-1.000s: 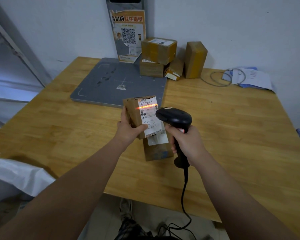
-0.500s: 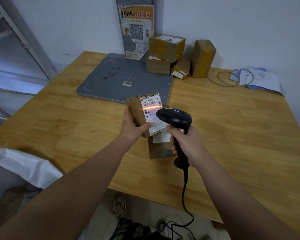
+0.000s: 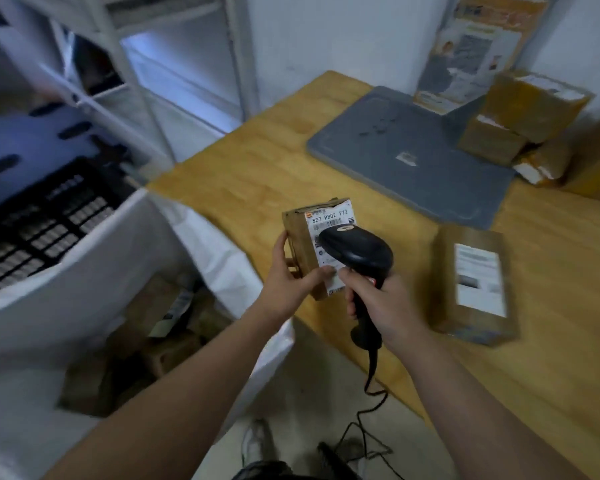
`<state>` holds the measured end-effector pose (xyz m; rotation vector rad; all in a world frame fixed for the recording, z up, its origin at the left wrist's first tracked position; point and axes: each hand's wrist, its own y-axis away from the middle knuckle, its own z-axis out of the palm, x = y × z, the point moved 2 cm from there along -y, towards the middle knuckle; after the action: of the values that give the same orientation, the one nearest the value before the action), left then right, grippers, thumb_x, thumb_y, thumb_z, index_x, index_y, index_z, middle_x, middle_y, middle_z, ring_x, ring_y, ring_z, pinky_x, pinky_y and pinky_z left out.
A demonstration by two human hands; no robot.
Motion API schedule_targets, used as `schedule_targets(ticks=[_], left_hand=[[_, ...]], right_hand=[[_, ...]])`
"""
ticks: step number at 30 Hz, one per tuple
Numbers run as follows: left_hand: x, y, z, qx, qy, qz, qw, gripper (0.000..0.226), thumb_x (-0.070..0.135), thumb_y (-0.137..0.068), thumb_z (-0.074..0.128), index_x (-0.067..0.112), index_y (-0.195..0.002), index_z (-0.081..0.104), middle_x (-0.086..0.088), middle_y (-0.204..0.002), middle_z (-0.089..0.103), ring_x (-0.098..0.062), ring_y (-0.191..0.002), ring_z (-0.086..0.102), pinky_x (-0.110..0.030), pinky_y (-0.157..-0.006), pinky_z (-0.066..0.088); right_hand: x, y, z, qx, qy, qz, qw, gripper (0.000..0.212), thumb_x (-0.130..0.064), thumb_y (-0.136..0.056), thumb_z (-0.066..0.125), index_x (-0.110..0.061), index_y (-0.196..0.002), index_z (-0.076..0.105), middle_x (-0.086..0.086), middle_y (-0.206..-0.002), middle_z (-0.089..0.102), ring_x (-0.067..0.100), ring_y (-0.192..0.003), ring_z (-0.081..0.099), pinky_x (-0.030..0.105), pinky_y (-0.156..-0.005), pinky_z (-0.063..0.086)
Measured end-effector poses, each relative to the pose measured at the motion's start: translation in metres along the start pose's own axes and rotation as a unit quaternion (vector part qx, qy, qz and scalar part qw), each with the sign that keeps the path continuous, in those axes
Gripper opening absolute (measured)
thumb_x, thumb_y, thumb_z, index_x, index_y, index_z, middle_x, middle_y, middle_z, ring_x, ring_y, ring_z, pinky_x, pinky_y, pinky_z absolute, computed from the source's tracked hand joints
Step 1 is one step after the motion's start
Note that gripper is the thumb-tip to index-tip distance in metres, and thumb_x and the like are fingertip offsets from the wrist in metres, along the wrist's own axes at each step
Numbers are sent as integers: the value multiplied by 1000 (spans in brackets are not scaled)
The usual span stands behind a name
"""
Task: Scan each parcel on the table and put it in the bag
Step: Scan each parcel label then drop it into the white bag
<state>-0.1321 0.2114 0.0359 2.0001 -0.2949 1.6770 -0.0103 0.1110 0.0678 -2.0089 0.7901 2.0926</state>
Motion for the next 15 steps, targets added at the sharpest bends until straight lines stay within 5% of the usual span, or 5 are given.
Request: schedule_targets(ticks=[9,12,15], left_hand=[[-103,66,-171,189,57,-130,972,86,31,-82,75,33,-147,19,8,-119,53,-8,-108,56,-25,-82,52],[-129,79,-224,246,-158,-205,934,94,56,-75,72,35,-148,16,1,-128,41,-21,-117,48,-44,-98,46],[-146,85,-265,197,-463,-305,808,97,67,-78,57,19,-149,12,-18,-129,36,-38,-118,44,-45,-98,39]], right_hand=[[53,-14,155,-123,42,90,987,30,-14,-89,68,-9,-62,54,6,-51,50,16,-45,49,27,-47,43],[70,-19,181,-133,78,115,981,28,-16,-89,68,-8,-66,54,1,-47,51,14,-43,50,28,-49,44],[81,-26,206,-155,91,128,975,23,-19,-89,68,-7,-73,56,1,-48,53,15,-46,53,31,-52,45]])
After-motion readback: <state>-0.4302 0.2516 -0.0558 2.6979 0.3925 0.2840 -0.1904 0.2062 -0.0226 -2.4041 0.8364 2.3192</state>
